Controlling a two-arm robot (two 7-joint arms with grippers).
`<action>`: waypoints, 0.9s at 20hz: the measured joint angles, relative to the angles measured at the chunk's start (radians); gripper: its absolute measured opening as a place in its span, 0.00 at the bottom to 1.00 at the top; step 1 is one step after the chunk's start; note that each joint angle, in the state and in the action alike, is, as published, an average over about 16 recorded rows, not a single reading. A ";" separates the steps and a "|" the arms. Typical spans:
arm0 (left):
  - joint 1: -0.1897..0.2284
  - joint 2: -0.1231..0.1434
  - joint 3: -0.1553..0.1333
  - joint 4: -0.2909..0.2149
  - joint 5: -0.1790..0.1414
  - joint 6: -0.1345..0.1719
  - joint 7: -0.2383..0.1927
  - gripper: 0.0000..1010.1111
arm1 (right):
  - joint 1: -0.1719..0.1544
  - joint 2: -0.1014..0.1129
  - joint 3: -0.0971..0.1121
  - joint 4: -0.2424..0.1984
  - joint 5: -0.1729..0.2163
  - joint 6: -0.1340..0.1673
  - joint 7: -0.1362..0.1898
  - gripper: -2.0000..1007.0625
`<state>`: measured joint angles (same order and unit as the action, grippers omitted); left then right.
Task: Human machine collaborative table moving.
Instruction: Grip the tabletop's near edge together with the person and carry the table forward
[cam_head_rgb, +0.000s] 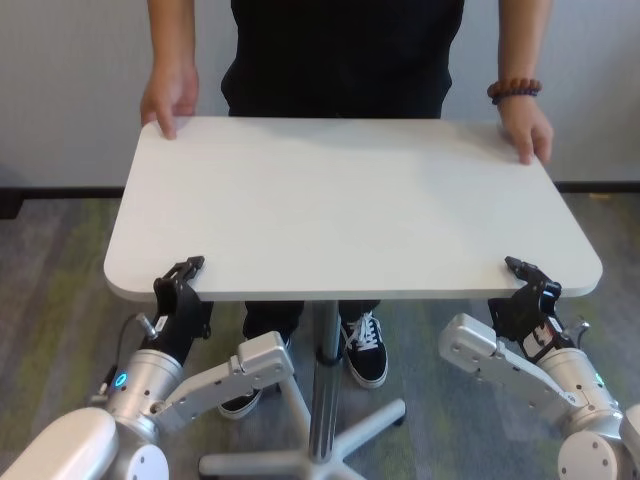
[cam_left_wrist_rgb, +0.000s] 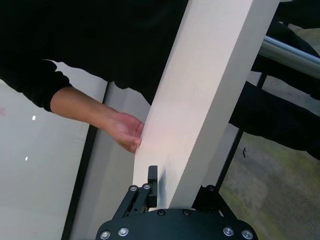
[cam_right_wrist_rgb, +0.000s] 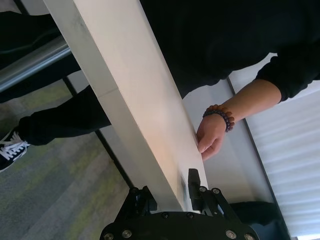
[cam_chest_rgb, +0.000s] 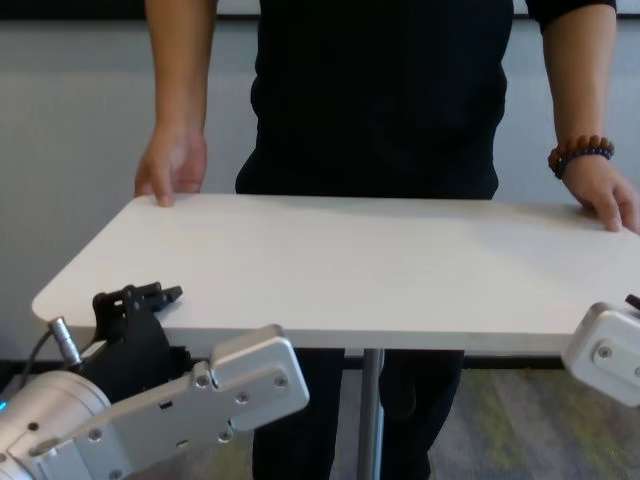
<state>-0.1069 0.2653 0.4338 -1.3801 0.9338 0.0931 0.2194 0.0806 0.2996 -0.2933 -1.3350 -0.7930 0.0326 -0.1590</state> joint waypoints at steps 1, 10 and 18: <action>0.002 0.000 0.000 -0.008 0.003 0.001 -0.001 0.32 | -0.002 0.001 0.001 -0.006 -0.001 0.000 0.000 0.35; 0.016 0.004 -0.005 -0.053 0.024 0.008 -0.007 0.32 | -0.019 0.007 0.012 -0.050 -0.006 -0.001 0.001 0.35; 0.008 -0.001 -0.008 -0.045 0.028 0.004 -0.004 0.32 | -0.018 0.009 0.015 -0.056 -0.012 -0.007 0.000 0.35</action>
<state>-0.0992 0.2645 0.4256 -1.4254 0.9614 0.0968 0.2156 0.0627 0.3083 -0.2786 -1.3908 -0.8046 0.0259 -0.1593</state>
